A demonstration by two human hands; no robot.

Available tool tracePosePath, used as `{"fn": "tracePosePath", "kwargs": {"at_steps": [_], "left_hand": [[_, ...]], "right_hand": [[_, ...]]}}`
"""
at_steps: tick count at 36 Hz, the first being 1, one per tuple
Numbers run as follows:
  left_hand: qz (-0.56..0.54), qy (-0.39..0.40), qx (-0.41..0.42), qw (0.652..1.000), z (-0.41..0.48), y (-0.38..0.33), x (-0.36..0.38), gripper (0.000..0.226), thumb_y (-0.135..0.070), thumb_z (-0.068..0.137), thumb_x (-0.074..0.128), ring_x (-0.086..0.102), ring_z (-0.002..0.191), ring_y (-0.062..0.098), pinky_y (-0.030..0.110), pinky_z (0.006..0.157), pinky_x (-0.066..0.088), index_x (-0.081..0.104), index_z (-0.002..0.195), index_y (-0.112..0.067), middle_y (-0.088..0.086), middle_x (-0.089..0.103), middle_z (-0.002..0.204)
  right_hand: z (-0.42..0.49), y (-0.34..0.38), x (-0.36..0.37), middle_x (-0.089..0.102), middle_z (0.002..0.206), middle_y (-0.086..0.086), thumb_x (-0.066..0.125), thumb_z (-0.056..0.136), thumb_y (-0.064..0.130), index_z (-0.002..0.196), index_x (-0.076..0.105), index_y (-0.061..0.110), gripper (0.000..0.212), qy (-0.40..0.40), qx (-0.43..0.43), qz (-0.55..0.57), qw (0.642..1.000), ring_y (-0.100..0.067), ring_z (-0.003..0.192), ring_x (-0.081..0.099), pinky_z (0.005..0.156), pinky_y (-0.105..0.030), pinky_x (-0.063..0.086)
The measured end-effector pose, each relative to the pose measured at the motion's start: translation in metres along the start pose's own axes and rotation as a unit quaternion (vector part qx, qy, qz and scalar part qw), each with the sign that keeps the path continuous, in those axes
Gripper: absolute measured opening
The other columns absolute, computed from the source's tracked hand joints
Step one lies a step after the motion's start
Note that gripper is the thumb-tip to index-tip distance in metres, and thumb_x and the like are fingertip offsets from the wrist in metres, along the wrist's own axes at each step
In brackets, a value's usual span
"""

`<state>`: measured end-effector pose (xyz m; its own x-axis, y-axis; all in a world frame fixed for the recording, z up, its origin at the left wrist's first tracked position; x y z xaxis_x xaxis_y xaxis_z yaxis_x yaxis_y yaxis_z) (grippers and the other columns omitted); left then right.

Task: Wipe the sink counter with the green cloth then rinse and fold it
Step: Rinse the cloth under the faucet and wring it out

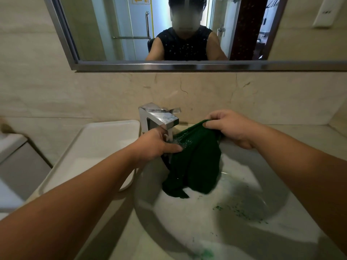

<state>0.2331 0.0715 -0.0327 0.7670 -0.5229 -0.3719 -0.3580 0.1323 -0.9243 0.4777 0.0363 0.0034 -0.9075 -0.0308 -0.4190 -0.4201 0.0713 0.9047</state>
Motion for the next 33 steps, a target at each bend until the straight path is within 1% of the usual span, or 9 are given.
{"fn": "tracePosePath", "kwargs": {"at_steps": [2,5,12,16,18,26,28,31,33], "left_hand": [[0.047,0.022,-0.019,0.998,-0.001,-0.001,0.000,0.015,-0.008,0.088,0.082,0.078,0.086,0.009,0.024,0.077,0.059,0.077,0.099,-0.017,-0.005,0.082,0.091],[0.106,0.036,-0.048,0.993,-0.001,-0.001,0.000,0.017,-0.016,0.087,0.084,0.076,0.097,0.014,0.034,0.092,0.057,0.081,0.103,-0.021,-0.005,0.082,0.099],[0.067,0.054,-0.049,0.995,-0.010,-0.013,0.002,0.020,-0.025,0.090,0.083,0.077,0.098,0.010,0.029,0.090,0.056,0.082,0.109,-0.020,-0.005,0.082,0.104],[0.110,0.059,-0.059,0.990,-0.017,-0.019,0.000,0.019,-0.023,0.089,0.083,0.078,0.100,0.016,0.039,0.100,0.057,0.081,0.107,-0.020,-0.001,0.082,0.103],[0.109,0.052,-0.067,0.990,-0.020,-0.019,0.000,0.018,-0.023,0.089,0.082,0.079,0.096,0.019,0.043,0.099,0.059,0.080,0.107,-0.019,0.002,0.083,0.101],[0.073,-0.050,-0.081,0.993,-0.025,-0.021,0.004,0.014,-0.028,0.099,0.072,0.077,0.096,0.025,0.044,0.093,0.062,0.072,0.107,-0.017,0.009,0.078,0.104],[0.033,-0.079,-0.081,0.993,-0.028,-0.020,0.002,0.005,-0.027,0.099,0.070,0.075,0.100,0.029,0.050,0.098,0.059,0.071,0.100,-0.022,0.011,0.077,0.106],[-0.042,-0.107,-0.090,0.989,-0.032,-0.018,-0.002,0.014,-0.028,0.098,0.071,0.075,0.102,0.035,0.054,0.098,0.060,0.073,0.108,-0.017,0.015,0.078,0.108],[-0.074,-0.122,-0.099,0.985,-0.033,-0.019,-0.005,0.020,-0.027,0.101,0.066,0.075,0.101,0.036,0.049,0.094,0.062,0.071,0.115,-0.012,0.018,0.076,0.109]], "right_hand": [[-0.003,0.001,-0.007,0.065,0.085,-0.016,0.064,0.099,0.017,0.095,0.072,0.005,0.015,-0.024,-0.008,-0.005,1.000,-0.026,0.077,0.059,0.071,-0.038,0.046],[-0.011,0.006,-0.017,0.070,0.088,-0.016,0.063,0.099,0.018,0.097,0.073,0.005,0.017,-0.052,-0.022,-0.018,0.998,-0.027,0.081,0.065,0.075,-0.041,0.051],[-0.032,0.019,-0.051,0.074,0.093,-0.019,0.065,0.100,0.017,0.099,0.074,0.003,0.017,-0.128,-0.040,-0.030,0.990,-0.026,0.082,0.071,0.067,-0.032,0.057],[-0.040,0.027,-0.068,0.075,0.105,-0.026,0.069,0.096,0.018,0.098,0.077,0.005,0.015,-0.197,-0.039,0.009,0.980,-0.044,0.102,0.073,0.095,-0.056,0.059],[-0.043,0.030,-0.072,0.075,0.105,-0.027,0.069,0.096,0.018,0.100,0.077,0.006,0.016,-0.217,-0.033,0.020,0.975,-0.044,0.102,0.072,0.095,-0.058,0.058],[-0.035,0.026,-0.040,0.076,0.099,-0.020,0.068,0.093,0.024,0.094,0.077,0.013,0.014,-0.177,0.002,-0.002,0.984,-0.037,0.095,0.074,0.092,-0.055,0.060],[-0.030,0.024,-0.026,0.076,0.099,-0.020,0.069,0.092,0.022,0.095,0.077,0.011,0.014,-0.165,0.010,-0.005,0.986,-0.035,0.092,0.073,0.085,-0.047,0.063],[-0.026,0.021,-0.002,0.071,0.086,-0.017,0.065,0.095,0.018,0.096,0.074,0.009,0.013,-0.136,0.034,0.001,0.990,-0.026,0.065,0.066,0.048,-0.023,0.050],[-0.023,0.019,0.015,0.069,0.083,-0.018,0.063,0.097,0.015,0.100,0.072,0.005,0.014,-0.108,0.048,0.019,0.993,-0.027,0.062,0.066,0.043,-0.025,0.051]]}}
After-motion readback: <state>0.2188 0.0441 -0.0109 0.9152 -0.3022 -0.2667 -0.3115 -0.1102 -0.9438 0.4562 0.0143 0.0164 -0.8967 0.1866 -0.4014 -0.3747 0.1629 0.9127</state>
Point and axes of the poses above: each hand's wrist, its own z-axis towards the middle knuckle, its own x-axis out of the palm, y = z × x, the point moved 1 cm from there along z, towards the middle knuckle
